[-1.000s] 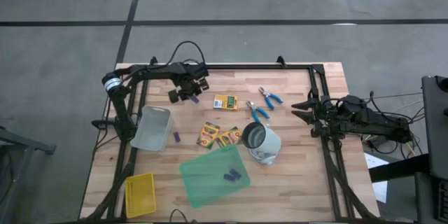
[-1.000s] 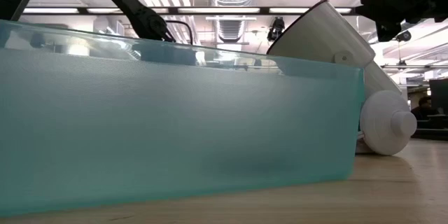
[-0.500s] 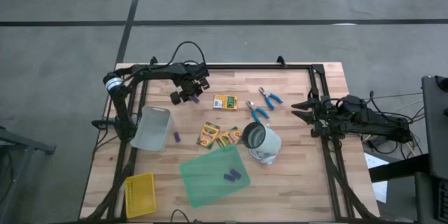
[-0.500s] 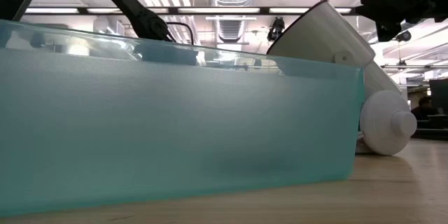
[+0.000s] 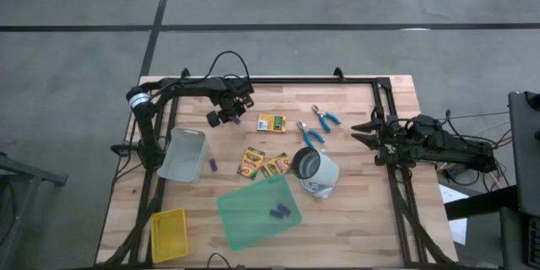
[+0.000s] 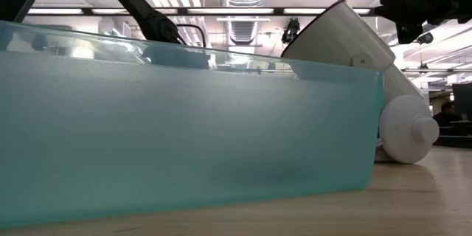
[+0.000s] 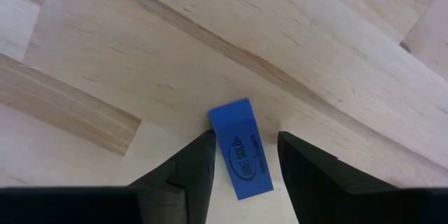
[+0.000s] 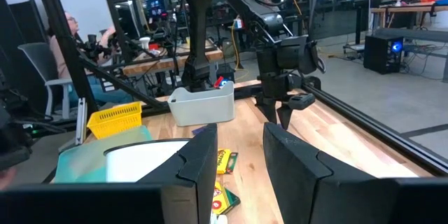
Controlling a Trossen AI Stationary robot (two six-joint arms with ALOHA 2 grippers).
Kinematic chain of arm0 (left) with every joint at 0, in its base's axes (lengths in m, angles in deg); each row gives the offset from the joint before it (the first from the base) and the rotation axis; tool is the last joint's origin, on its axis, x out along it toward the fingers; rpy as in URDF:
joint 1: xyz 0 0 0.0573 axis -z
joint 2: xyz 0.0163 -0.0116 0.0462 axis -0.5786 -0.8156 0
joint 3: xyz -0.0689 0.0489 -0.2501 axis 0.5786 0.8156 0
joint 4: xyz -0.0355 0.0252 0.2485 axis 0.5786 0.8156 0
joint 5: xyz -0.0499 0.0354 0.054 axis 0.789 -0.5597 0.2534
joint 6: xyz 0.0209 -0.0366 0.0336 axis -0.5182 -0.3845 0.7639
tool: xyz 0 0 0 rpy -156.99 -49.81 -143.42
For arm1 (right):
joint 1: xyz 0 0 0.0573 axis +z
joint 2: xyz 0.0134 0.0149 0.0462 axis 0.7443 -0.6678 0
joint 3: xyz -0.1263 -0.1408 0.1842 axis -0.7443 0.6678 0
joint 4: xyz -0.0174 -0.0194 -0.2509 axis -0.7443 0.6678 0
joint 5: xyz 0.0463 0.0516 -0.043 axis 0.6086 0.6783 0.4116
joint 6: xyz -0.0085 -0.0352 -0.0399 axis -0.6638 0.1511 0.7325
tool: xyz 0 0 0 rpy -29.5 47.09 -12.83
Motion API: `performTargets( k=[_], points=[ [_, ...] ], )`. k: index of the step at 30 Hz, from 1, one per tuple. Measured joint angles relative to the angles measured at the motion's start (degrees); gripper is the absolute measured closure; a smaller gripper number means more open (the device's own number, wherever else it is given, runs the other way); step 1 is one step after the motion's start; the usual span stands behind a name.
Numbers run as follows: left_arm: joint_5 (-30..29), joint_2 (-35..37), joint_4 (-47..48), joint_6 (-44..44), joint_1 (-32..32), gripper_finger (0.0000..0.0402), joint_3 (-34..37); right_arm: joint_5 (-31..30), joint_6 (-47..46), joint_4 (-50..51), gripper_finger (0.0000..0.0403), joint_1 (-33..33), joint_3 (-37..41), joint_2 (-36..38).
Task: Pick & Place School Supplies
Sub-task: Put the blue eraser into the green bin
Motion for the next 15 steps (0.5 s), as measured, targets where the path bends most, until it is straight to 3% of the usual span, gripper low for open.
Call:
performTargets(
  k=[15],
  points=[
    [-1.0,-0.1,0.5,-0.7,0.4,0.0333,0.1,0.0,0.0,0.0,0.0289,0.0,0.0,0.0]
  ],
)
